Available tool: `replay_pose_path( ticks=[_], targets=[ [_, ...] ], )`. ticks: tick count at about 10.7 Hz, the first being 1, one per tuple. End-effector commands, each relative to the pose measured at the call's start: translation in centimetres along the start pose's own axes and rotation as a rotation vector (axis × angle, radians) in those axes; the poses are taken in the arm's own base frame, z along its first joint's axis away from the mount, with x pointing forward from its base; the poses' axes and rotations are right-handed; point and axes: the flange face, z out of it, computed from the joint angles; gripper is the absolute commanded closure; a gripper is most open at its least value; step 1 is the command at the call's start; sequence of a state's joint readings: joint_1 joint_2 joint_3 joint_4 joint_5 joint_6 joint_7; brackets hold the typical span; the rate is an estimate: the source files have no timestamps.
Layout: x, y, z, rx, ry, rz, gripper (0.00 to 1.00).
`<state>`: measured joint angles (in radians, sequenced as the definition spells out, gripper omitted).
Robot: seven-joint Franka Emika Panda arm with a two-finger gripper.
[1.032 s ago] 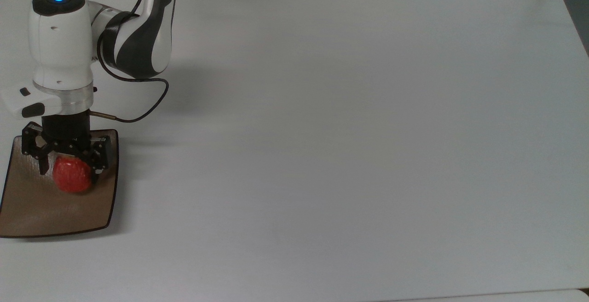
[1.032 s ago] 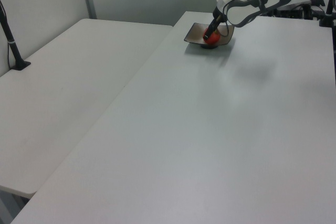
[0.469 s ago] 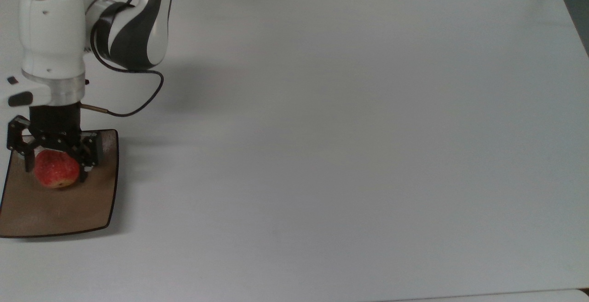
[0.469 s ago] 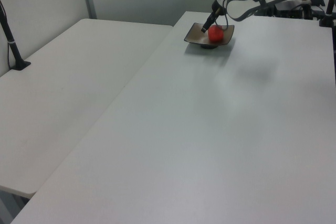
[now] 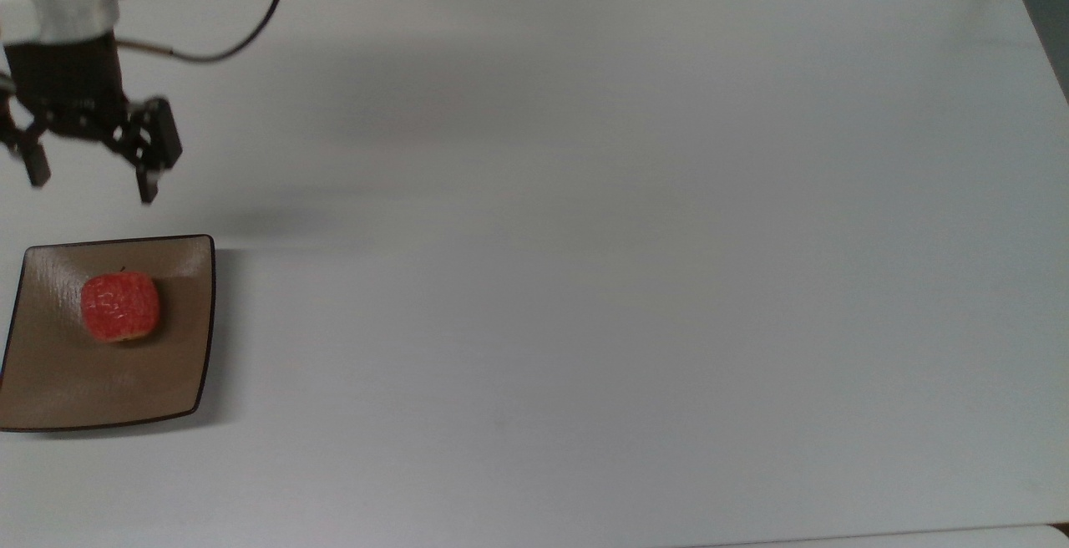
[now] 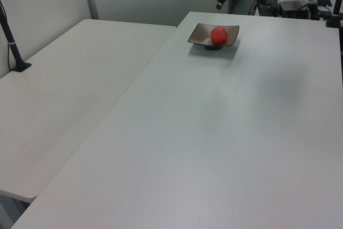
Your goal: Apples placed on a ceramic plate
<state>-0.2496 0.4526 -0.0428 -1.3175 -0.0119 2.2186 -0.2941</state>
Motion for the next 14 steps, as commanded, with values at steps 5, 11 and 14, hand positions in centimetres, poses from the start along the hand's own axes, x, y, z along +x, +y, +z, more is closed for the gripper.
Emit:
replay_pose_path(
  ticks=[5, 11, 14],
  targets=[
    [-8.0, -11.7, -20.9, 0.203, -0.380, 0.039, 0.00],
    [-11.4, -22.3, -23.1, 0.235, -0.483, 0.017, 0.00],
    [-9.5, -22.4, -21.6, 0.244, -0.336, 0.029, 0.00]
  ],
)
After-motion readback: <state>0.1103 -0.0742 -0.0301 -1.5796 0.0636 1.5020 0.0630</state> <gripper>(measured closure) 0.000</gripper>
